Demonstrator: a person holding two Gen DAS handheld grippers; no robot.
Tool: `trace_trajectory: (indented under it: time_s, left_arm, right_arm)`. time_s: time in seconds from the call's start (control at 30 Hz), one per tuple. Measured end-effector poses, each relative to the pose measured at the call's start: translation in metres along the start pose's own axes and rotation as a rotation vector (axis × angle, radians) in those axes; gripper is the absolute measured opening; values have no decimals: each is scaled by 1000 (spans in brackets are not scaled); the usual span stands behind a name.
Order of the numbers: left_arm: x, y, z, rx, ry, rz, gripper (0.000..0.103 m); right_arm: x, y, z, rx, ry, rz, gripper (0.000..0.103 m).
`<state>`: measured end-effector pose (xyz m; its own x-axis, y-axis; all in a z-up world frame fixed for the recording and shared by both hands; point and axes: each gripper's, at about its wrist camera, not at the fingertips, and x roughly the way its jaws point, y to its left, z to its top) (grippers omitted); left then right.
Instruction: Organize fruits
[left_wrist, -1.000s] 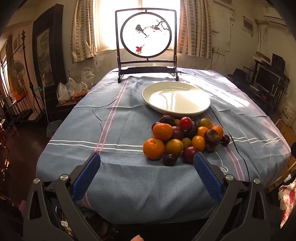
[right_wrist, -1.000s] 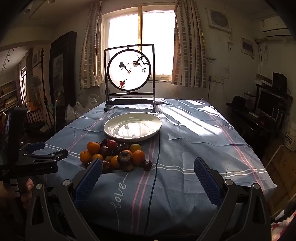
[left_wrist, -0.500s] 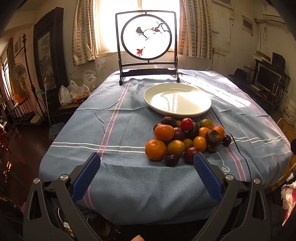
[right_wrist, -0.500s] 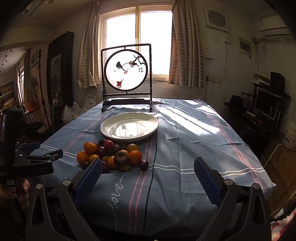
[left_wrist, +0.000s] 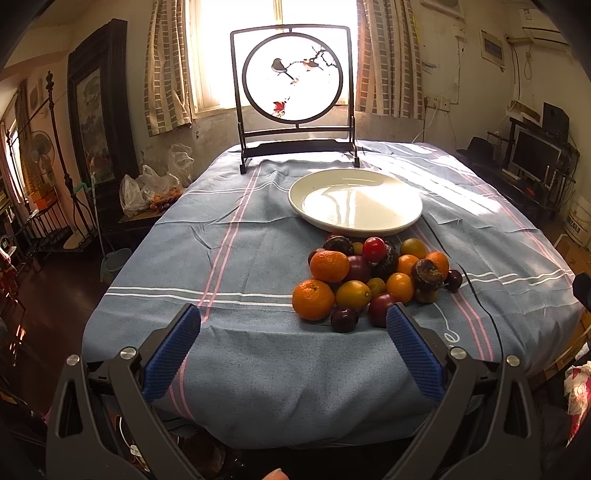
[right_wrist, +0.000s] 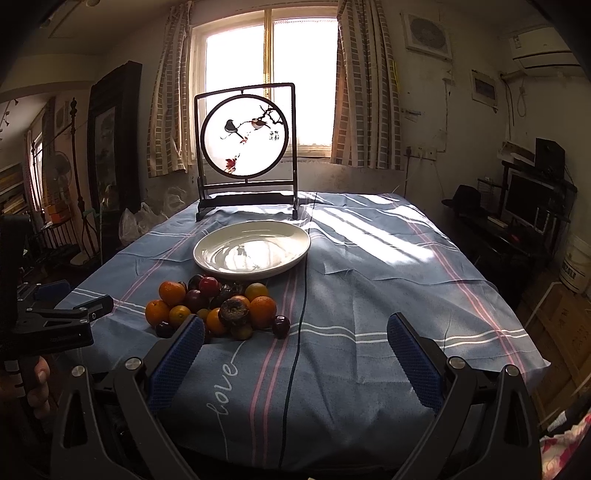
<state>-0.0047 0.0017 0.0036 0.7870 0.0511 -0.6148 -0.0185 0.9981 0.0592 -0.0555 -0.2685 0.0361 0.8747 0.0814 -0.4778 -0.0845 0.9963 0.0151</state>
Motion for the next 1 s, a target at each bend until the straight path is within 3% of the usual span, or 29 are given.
trace_trajectory:
  time_s: [1.0]
  left_arm:
    - [-1,1,0,3,-4,3,99]
  right_arm:
    - [2,4,-3,-6,1,3,99]
